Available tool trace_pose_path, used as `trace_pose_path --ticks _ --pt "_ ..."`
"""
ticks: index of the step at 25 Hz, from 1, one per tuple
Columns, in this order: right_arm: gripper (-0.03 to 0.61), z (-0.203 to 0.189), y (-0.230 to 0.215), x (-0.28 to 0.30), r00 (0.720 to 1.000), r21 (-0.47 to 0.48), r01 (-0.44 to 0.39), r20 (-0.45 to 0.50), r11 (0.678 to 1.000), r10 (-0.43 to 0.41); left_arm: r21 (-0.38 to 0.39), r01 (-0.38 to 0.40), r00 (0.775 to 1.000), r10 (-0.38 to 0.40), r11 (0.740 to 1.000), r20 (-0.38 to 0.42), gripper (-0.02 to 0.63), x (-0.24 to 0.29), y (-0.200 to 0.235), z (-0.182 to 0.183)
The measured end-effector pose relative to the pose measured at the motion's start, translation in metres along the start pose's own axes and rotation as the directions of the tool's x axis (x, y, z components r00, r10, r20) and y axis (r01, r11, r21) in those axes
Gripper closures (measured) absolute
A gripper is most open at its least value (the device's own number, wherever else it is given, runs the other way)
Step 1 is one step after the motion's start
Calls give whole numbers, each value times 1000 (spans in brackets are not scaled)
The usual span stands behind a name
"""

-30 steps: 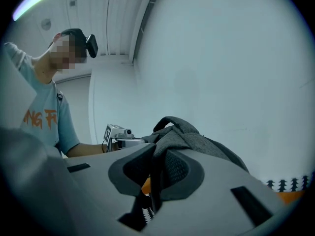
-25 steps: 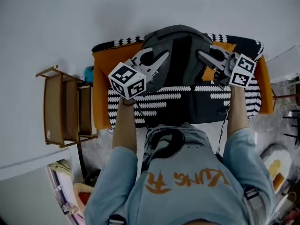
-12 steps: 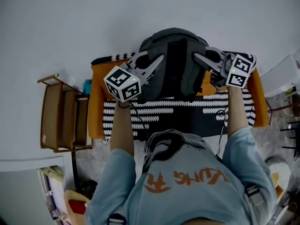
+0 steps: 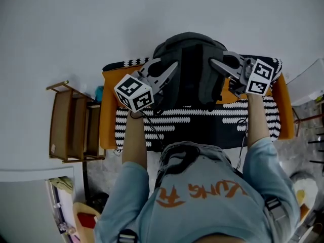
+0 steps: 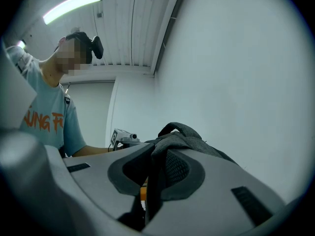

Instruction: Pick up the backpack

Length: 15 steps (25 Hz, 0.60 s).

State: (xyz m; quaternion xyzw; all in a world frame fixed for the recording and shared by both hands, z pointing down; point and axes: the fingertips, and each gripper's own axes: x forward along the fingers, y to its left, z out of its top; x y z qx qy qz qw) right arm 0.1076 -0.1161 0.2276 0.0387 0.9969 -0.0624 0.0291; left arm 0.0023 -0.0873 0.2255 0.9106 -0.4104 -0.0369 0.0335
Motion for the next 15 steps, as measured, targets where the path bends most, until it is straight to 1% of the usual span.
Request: trace_pose_path --ticks 4,6,11,15 --pt "538 4 -16 -23 1000 8 -7 9 1000 7 -13 -9 1000 9 1000 -16 548 28 -5 -2" --pt "538 5 -17 -25 1000 10 -10 14 1000 10 -16 -10 1000 9 1000 -18 548 30 -6 -1" --pt "538 -6 5 15 1000 -4 -9 2 1000 9 -12 -20 1000 20 1000 -8 548 -16 6 -4" --pt "538 -11 22 33 1000 -14 -9 -4 1000 9 -16 -30 1000 30 999 1 548 -40 5 -7"
